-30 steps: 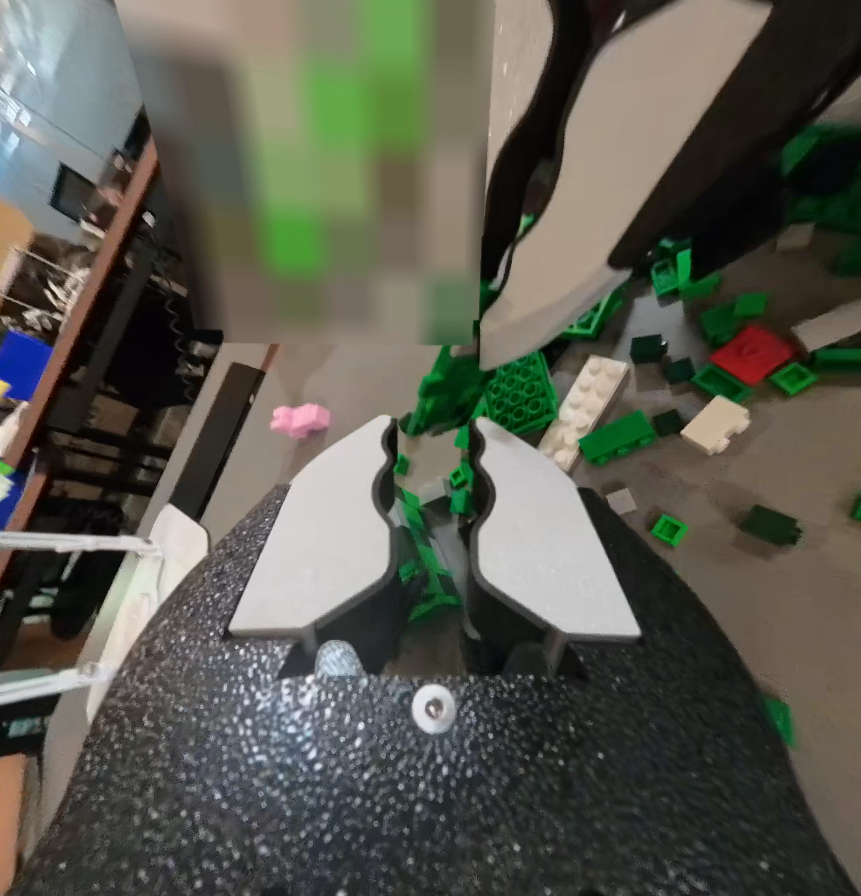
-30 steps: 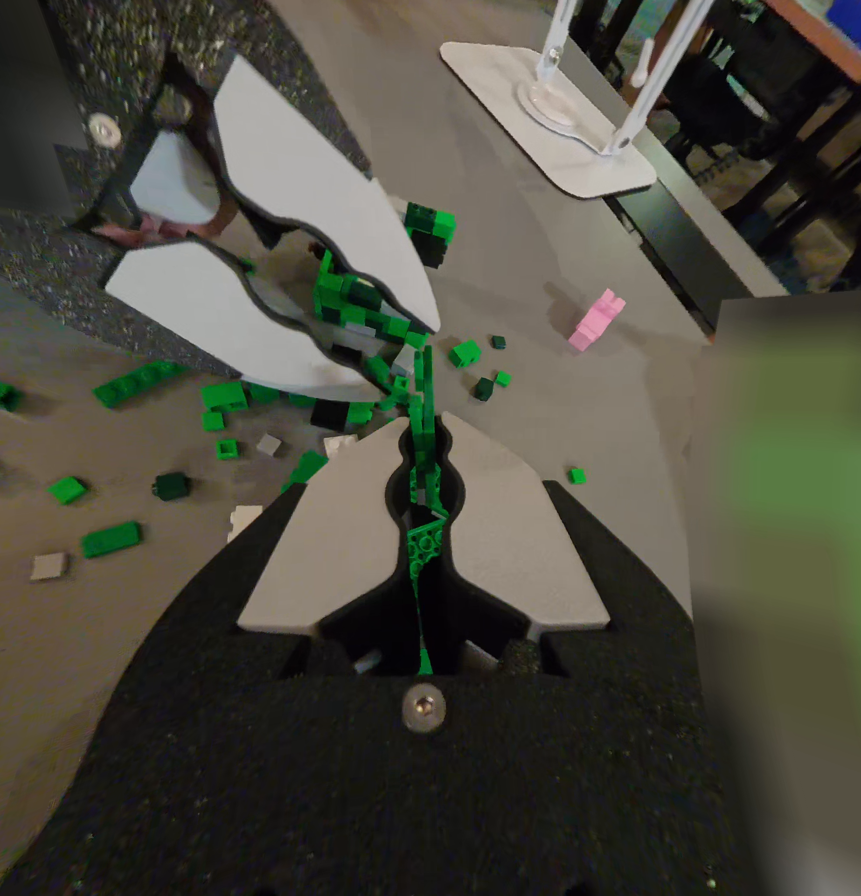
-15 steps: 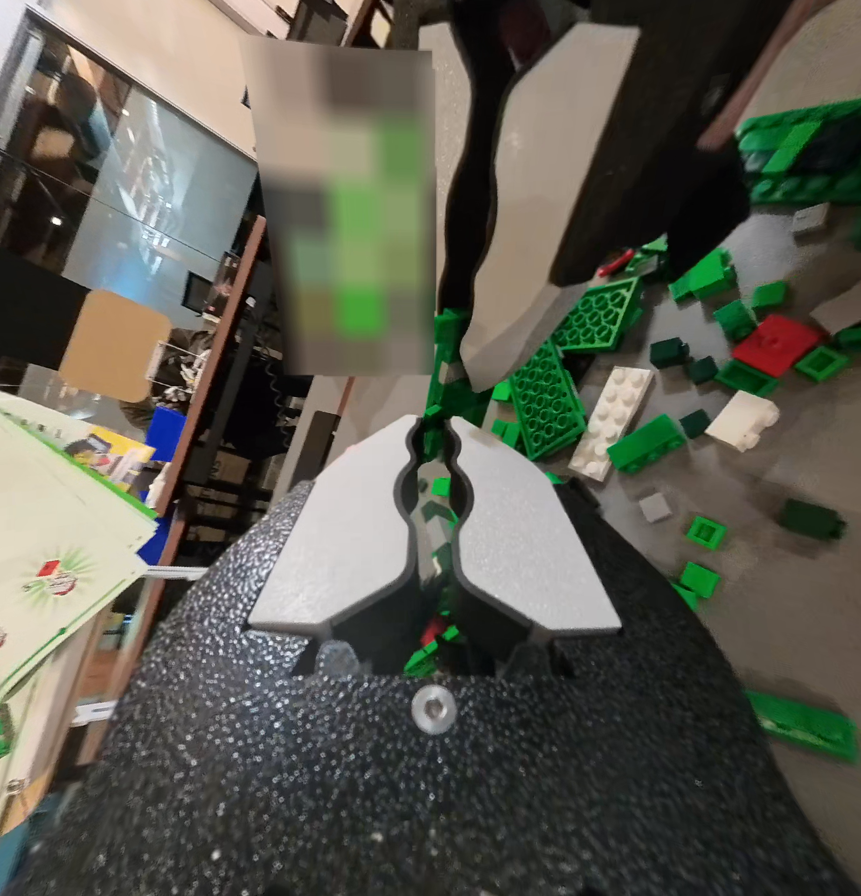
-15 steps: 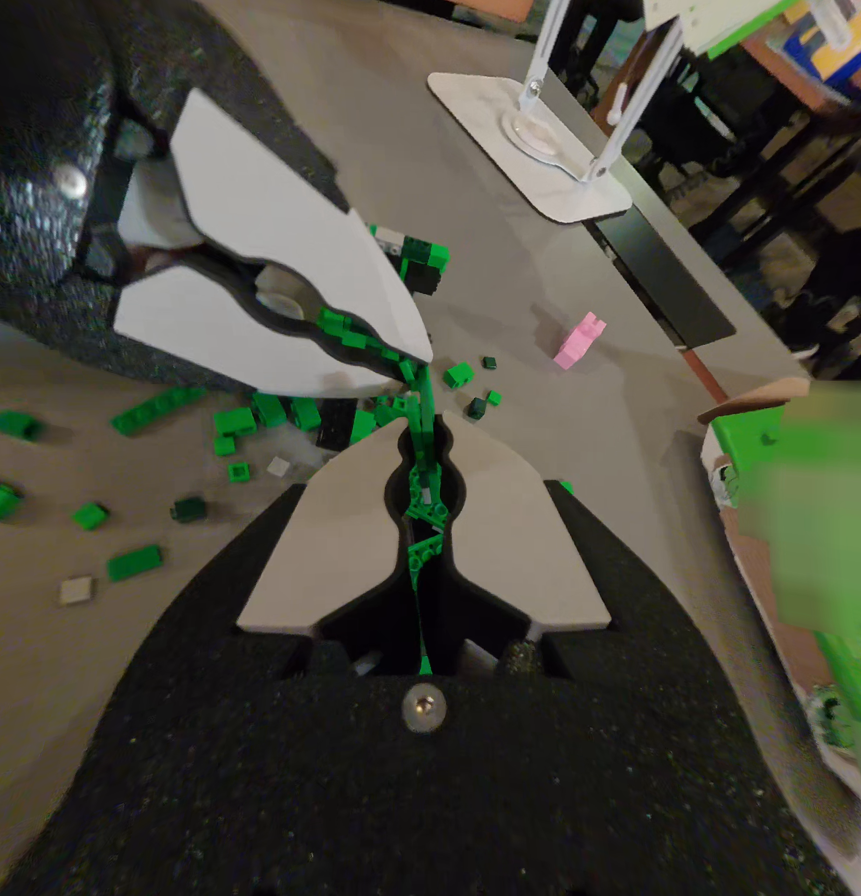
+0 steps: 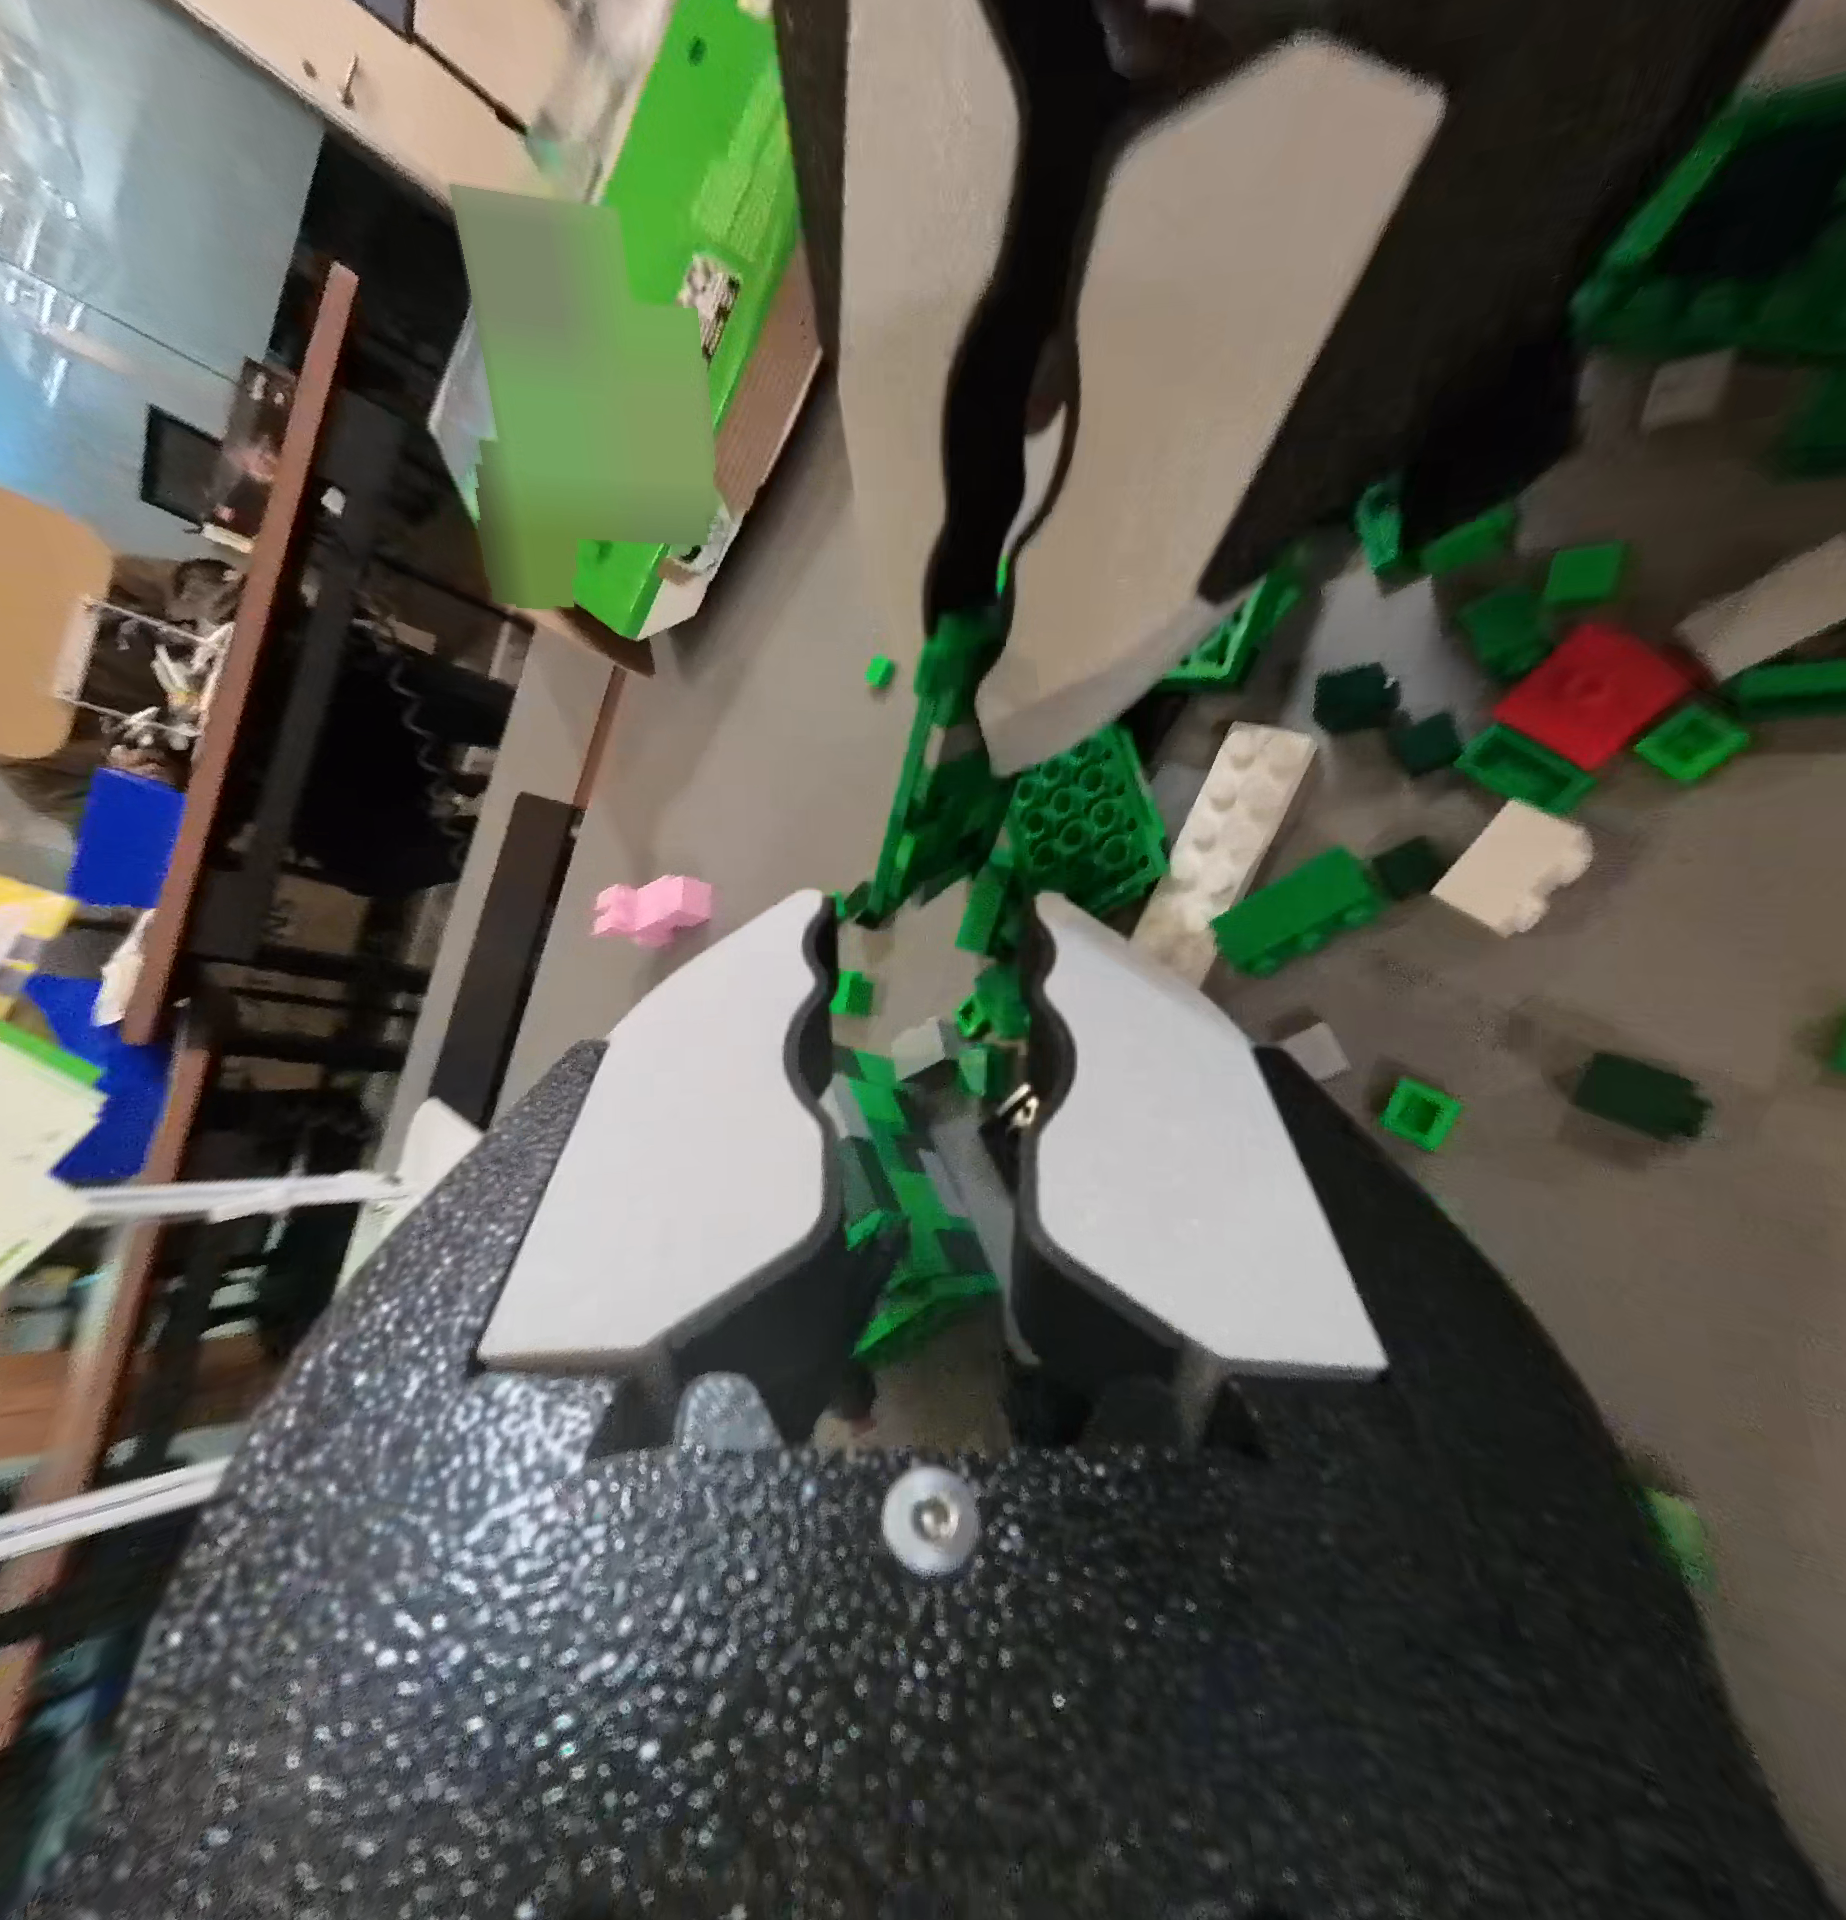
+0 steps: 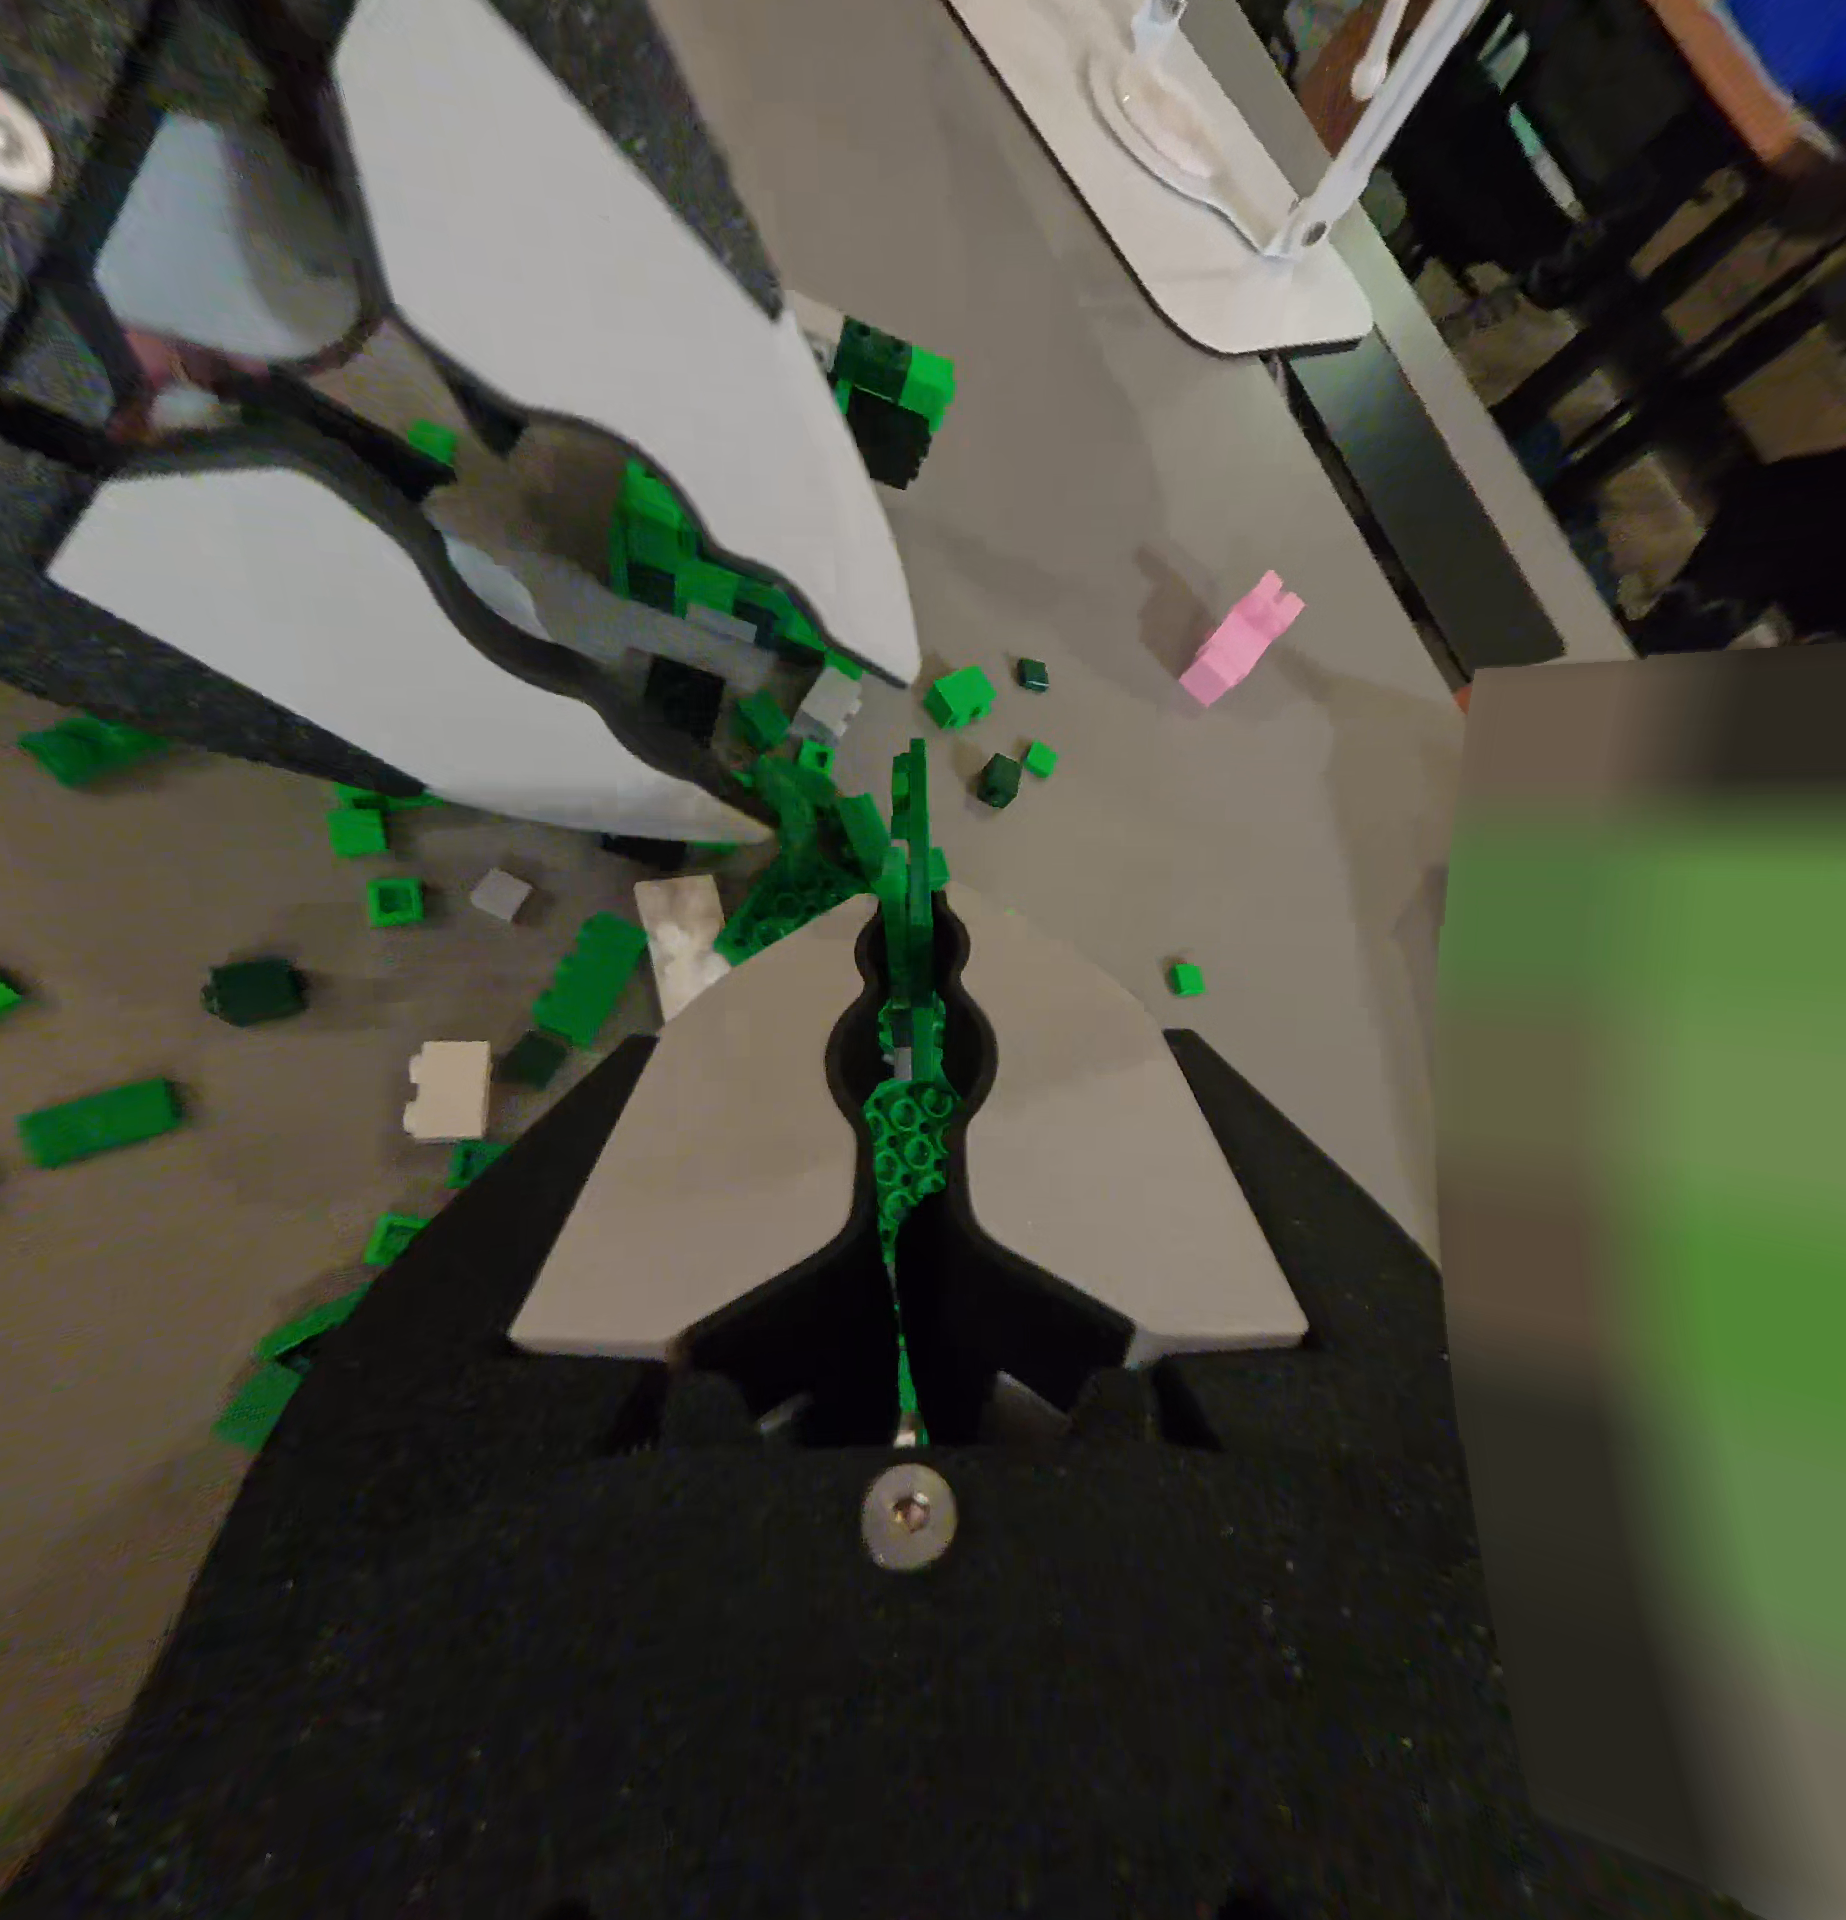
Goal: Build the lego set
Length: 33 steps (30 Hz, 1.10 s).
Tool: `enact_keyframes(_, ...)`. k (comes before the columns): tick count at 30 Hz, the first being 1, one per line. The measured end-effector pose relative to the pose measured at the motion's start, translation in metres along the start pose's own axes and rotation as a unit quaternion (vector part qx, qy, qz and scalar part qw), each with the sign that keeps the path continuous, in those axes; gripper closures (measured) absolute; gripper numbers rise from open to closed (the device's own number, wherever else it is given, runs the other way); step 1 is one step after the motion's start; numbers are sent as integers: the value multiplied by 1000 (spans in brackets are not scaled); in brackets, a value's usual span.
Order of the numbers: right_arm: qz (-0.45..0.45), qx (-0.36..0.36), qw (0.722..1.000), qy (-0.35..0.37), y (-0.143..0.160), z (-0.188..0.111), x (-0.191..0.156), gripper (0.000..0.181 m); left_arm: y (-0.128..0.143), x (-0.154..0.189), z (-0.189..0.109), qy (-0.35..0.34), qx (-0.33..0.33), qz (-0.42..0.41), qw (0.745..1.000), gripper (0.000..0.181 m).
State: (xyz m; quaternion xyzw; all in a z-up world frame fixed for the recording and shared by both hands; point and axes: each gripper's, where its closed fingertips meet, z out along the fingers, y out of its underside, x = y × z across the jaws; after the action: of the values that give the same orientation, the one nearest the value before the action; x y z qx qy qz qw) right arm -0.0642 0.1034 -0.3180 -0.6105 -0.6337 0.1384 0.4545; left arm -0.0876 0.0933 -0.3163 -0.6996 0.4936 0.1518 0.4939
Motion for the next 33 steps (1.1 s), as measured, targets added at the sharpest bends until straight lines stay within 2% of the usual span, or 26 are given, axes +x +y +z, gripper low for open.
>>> enact_keyframes(1,-13,0,1000,1,-1,0,-1,175,-6,1,-2,8,19,-10,1000,147)
enact_keyframes(5,-63,7,998,10,-8,-1,-7,175,-25,5,-11,13,87,-4,996,162)
enact_keyframes(9,-104,-3,994,25,-9,-3,-8,175,-28,9,-12,14,91,22,996,171)
enact_keyframes(15,-135,9,990,28,-11,-7,-8,175,-33,9,-16,14,112,24,993,170)
enact_keyframes(18,-197,18,979,38,-11,-9,-10,175,-35,13,-18,30,123,22,992,171)
enact_keyframes(20,-251,19,967,47,-10,-10,-12,175,-38,17,-20,42,134,25,990,179)
enact_keyframes(22,-270,15,962,49,-9,-10,-13,175,-37,19,-19,46,130,33,990,179)
enact_keyframes(28,-236,31,970,47,-13,-10,-13,172,-37,14,-22,55,128,5,990,181)
enact_keyframes(33,-171,34,984,23,-9,-10,-12,163,-39,5,-27,72,156,-67,983,181)
